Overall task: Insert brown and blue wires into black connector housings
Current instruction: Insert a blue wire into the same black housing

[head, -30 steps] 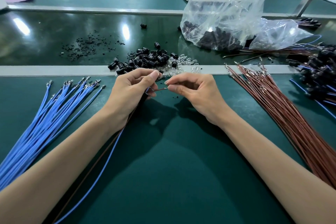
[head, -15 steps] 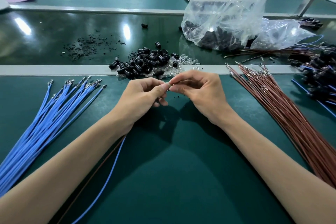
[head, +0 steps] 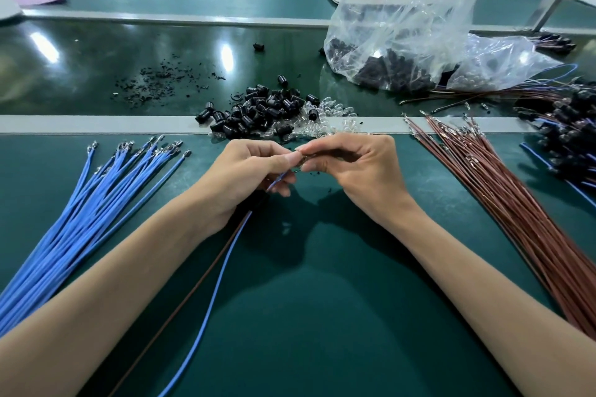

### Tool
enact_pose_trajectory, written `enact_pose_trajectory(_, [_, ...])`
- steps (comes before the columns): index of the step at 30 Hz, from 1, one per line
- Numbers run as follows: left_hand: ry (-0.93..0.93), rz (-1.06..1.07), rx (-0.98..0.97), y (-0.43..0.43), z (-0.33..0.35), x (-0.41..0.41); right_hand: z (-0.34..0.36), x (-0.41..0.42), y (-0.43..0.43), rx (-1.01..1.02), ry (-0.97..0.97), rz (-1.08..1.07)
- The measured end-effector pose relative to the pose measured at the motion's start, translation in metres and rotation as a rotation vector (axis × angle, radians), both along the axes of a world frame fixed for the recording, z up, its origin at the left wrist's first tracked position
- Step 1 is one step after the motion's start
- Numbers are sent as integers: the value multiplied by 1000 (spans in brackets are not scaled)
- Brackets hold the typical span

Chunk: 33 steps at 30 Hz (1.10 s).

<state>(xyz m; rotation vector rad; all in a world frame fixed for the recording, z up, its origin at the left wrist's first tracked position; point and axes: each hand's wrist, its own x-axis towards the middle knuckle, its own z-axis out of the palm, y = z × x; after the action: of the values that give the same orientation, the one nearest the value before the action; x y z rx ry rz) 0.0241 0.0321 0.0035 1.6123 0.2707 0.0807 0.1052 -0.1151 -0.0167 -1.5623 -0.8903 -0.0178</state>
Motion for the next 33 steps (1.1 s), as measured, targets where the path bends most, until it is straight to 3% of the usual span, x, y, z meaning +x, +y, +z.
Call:
enact_pose_trajectory(22, [37, -128, 34, 10, 1, 0, -2, -2, 0, -34, -107, 47])
enact_pose_trajectory(29, [65, -206, 35, 11, 1, 2, -4, 4, 2, -78, -19, 6])
enact_pose_trajectory(33, [91, -271, 199, 23, 6, 2, -3, 8, 0, -56, 99, 0])
